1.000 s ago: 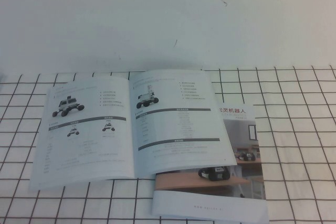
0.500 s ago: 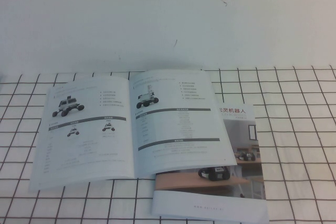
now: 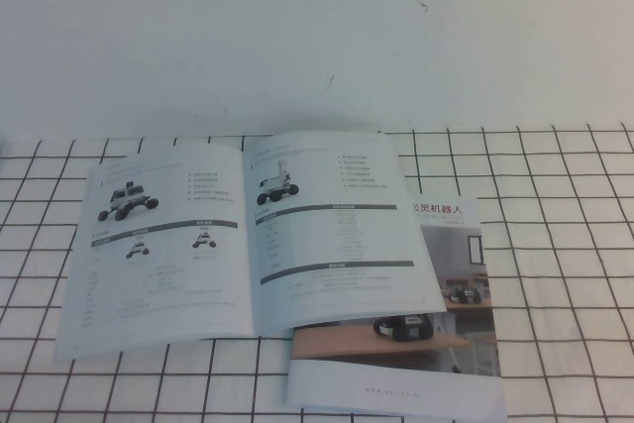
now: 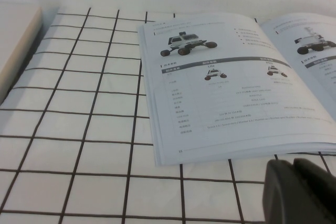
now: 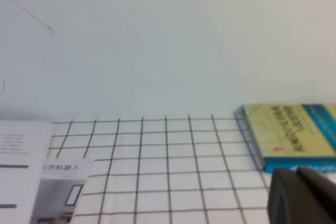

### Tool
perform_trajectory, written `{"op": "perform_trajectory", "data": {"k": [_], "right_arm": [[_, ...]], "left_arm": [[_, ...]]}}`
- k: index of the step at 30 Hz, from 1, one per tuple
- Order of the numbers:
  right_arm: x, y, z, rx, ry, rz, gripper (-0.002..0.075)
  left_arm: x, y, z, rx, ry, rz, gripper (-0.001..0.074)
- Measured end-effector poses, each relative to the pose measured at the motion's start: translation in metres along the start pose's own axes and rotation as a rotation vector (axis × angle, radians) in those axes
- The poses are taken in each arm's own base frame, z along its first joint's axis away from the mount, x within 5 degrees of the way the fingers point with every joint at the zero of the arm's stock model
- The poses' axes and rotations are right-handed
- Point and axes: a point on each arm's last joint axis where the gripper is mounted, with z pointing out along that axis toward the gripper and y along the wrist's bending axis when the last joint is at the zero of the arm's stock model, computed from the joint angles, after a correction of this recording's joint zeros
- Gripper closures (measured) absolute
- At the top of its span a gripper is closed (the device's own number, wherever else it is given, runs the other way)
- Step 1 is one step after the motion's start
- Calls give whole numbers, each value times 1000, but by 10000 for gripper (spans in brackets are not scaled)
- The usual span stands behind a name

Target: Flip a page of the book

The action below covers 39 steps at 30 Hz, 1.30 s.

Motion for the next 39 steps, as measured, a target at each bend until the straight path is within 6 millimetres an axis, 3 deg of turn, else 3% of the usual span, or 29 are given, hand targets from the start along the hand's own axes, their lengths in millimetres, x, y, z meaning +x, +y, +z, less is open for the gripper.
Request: {"op": "perform_trajectory", "data": {"k": [5,13,39], "right_arm": [[39,12,17,-69,95,111,725],[89,18,31,-128,244,28,725],[91,18,32,-129,225,31,725]], "left_arm": [[0,0,0,0,0,0,738],[0,0,0,0,2,0,738],[0,0,0,-1,2,1,738]]}}
